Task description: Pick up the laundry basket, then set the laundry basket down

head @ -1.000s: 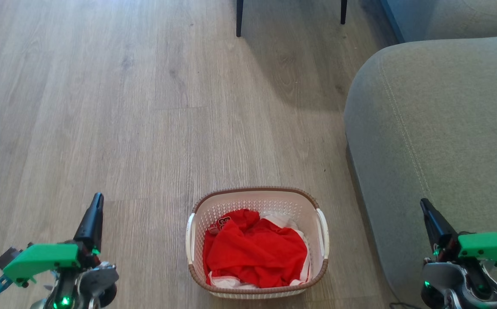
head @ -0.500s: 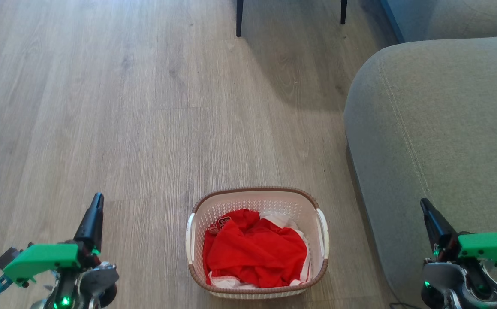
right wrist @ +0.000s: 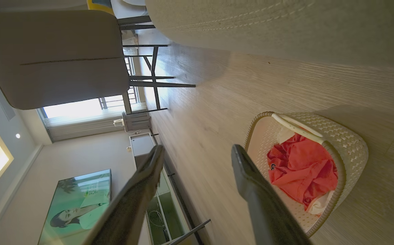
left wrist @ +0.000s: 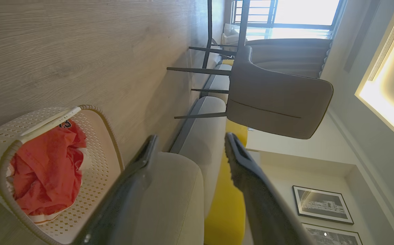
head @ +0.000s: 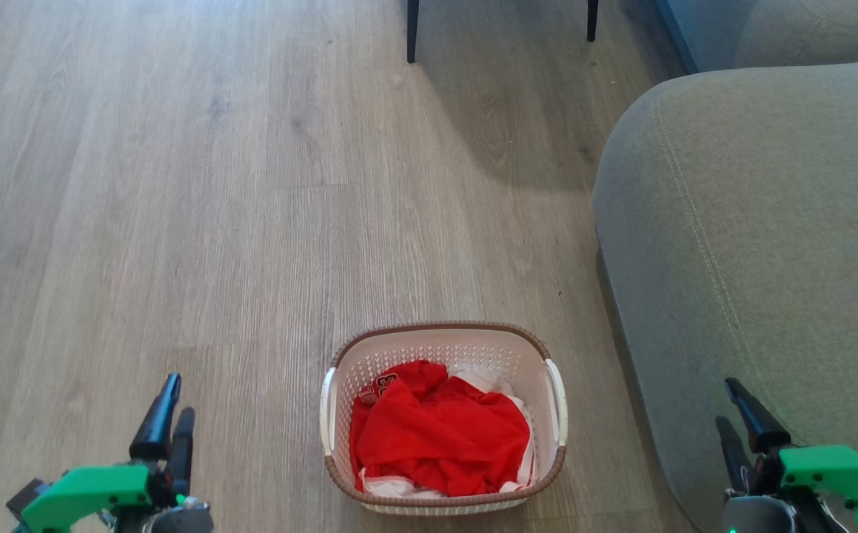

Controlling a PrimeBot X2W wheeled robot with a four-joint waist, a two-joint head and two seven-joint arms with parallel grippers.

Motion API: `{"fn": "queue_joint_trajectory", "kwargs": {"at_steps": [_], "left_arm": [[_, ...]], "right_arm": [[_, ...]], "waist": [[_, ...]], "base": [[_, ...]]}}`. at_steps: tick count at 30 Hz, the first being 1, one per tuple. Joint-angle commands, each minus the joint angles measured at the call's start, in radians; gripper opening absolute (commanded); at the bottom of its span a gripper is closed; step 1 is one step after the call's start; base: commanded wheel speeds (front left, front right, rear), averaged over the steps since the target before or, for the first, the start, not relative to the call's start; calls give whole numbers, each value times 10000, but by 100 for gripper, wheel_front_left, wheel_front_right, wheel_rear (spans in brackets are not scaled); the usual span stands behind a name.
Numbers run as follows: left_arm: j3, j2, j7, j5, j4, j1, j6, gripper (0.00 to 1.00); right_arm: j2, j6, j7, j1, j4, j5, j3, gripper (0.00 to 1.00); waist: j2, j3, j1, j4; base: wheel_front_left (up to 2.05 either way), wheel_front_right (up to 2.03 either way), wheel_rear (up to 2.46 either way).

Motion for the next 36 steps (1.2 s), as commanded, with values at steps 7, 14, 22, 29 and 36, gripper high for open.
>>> {"fn": "queue_joint_trajectory", "kwargs": {"at_steps": [7, 14, 22, 29, 36], "left_arm": [[19, 57, -264, 334, -417, -520, -10, 100], [133, 60, -469, 739, -668, -618, -14, 100], [390, 63, -704, 1485, -996, -761, -19, 100], [502, 66, -881, 2415, -1341, -865, -17, 100], [390, 69, -1085, 3396, -2083, -955, 205, 100]], "right_arm": [[-44, 11, -272, -491, -519, -380, -21, 100], [-52, 15, -477, -613, -654, -1119, -160, 100], [-60, 19, -711, -798, -1224, -2429, -241, 100], [-67, 23, -886, -914, -1801, -3633, -27, 100], [-74, 27, -1090, -1070, -2371, -5112, 392, 100]], "waist": [[0, 10, 0, -10], [0, 25, 0, -7], [0, 47, 0, 27], [0, 70, 0, 58], [0, 107, 0, 90]], "base": [[0, 0, 0], [0, 0, 0], [0, 0, 0], [0, 0, 0], [0, 0, 0]]}}
